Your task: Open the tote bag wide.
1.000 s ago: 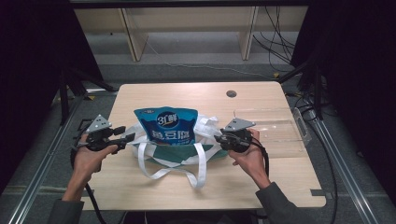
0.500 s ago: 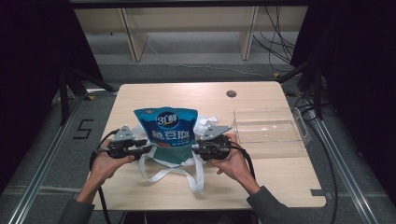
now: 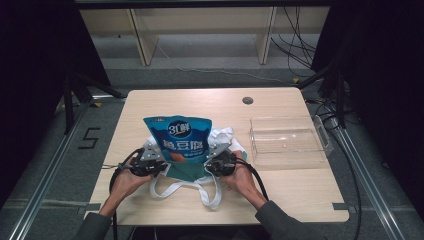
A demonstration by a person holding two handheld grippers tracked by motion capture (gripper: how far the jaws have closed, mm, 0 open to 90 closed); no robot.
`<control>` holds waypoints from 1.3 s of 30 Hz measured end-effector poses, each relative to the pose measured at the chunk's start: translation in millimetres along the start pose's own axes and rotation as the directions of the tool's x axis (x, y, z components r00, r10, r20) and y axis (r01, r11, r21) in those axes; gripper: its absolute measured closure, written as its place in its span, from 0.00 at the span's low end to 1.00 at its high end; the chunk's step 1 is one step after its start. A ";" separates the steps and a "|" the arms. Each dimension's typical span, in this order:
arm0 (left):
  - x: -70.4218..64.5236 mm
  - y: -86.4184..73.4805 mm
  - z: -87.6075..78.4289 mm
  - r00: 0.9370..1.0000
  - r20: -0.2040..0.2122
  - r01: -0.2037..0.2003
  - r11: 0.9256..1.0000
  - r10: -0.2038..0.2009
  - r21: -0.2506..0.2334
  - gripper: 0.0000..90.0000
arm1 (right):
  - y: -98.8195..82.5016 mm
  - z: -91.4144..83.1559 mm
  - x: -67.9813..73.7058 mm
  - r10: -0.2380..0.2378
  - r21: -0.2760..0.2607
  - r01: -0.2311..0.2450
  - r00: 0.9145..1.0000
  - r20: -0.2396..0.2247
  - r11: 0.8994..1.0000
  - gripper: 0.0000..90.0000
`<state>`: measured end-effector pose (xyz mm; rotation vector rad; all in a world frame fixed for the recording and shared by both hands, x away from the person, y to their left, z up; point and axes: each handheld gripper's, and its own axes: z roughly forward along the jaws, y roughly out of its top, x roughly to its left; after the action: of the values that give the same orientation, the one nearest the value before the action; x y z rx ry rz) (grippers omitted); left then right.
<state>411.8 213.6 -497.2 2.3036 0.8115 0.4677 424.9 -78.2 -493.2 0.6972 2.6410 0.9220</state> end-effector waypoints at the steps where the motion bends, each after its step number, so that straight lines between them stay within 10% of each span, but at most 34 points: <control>1: 0.1 0.4 -0.5 1.000 0.000 0.001 1.000 -0.001 0.000 0.89 | 0.3 0.1 0.5 -0.007 -0.005 0.007 1.000 -0.006 1.000 0.92; 12: 17.3 12.6 -55.5 0.990 0.125 0.091 0.984 -0.072 -0.155 0.60 | 12.9 -63.6 -15.6 0.076 -0.196 -0.080 0.997 -0.028 0.977 0.76; 17: 32.2 19.1 -83.2 0.990 0.039 0.141 0.961 -0.135 -0.238 0.58 | 19.1 -82.4 -30.3 0.096 -0.265 -0.078 0.994 0.055 0.961 0.73; 20: 43.1 21.9 -84.6 0.988 -0.057 0.128 0.967 -0.144 -0.219 0.55 | 19.6 -76.4 -40.5 0.116 -0.246 -0.091 0.989 0.092 0.965 0.70; 25: 64.5 21.7 -55.1 0.986 -0.056 0.145 0.970 -0.159 -0.193 0.57 | 18.7 -53.9 -52.6 0.133 -0.187 -0.116 0.988 0.084 0.976 0.76; 28: 73.0 21.5 -35.1 0.979 -0.010 0.197 0.955 -0.204 -0.224 0.66 | 18.7 -47.6 -55.8 0.130 -0.189 -0.117 0.990 0.062 0.975 0.89; 36: 78.1 5.5 11.7 0.982 -0.004 0.185 0.978 -0.186 -0.099 0.95 | 15.5 -20.6 -59.6 0.172 -0.115 -0.161 0.980 0.096 0.980 0.98; 39: 76.7 -4.8 20.7 0.969 0.021 0.245 0.963 -0.244 -0.115 0.99 | 13.2 -8.2 -60.1 0.174 -0.076 -0.166 0.979 0.108 0.983 0.98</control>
<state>477.5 257.5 -506.9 2.0623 1.0225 0.3855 477.6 -104.5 -473.6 0.9422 2.4690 0.9788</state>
